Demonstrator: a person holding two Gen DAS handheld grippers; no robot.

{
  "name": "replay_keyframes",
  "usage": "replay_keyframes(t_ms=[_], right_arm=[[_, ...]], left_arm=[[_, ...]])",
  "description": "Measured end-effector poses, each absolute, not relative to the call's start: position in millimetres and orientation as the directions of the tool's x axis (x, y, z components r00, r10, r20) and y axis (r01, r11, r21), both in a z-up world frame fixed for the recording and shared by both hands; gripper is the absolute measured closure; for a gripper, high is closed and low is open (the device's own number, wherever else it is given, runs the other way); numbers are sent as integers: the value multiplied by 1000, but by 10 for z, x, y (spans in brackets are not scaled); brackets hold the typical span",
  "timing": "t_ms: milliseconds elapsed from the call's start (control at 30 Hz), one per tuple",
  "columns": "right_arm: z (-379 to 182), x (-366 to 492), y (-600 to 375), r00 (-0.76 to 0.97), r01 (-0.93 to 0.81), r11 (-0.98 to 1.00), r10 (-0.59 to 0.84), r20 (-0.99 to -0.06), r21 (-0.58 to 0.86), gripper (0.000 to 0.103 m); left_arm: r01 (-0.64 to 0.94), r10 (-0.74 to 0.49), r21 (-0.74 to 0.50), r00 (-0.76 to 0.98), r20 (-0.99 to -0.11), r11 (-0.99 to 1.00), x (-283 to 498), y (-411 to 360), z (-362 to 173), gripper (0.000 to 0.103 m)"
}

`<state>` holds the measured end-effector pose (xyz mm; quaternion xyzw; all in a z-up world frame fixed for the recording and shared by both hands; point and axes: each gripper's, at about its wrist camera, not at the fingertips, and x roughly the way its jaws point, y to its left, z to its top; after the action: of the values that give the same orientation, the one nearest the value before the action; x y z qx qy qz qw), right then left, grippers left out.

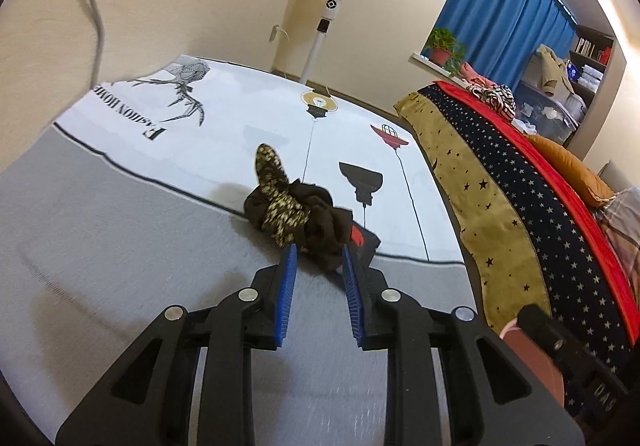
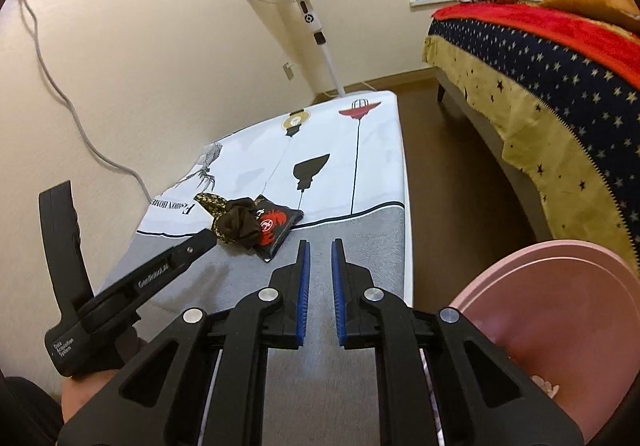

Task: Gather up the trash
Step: 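Grasp the black-gold cloth with the left tool while the right grasps the black-red packet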

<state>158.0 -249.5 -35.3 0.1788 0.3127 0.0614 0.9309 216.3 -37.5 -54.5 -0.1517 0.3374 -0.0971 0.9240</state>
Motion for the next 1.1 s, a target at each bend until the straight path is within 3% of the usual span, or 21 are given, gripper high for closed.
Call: replay_keyframes(t_ms=[67,233,267,300,333,633,900,1100], right_arm=[[-384,1657,-2505,792,-7,923,241,-561,385,92],[-452,1806,-2454,774,-23,917,268,-573,399,89],[-471,1840,-2434,768,-28,914,278,-576,404,89],[-494,1879,-2405,762,-33,913,286,-581,406,89],[-511,1910,-2377,757,-37,914,290,-586,404,89],[-660,2258,-2112,702,-40,916,310,-641,399,86],[-741,2513,-1891,660,-75,893,377,-649,443,86],[-825,2699,-1734,626,-80,875,417,-658,478,85]], left_arm=[[73,-284,-353,753,-594,933,2239,-393,-559,73],[88,-308,-365,733,-607,927,2403,-446,-624,75],[92,-311,-363,731,-608,927,2415,-452,-625,81],[95,-310,-360,731,-607,928,2423,-449,-625,97],[94,-307,-355,731,-609,930,2423,-441,-626,98],[-28,-167,-301,783,-600,953,2258,-173,-561,99],[-76,-112,-298,815,-568,952,2172,20,-462,99],[-139,-46,-265,805,-591,954,2151,137,-509,99]])
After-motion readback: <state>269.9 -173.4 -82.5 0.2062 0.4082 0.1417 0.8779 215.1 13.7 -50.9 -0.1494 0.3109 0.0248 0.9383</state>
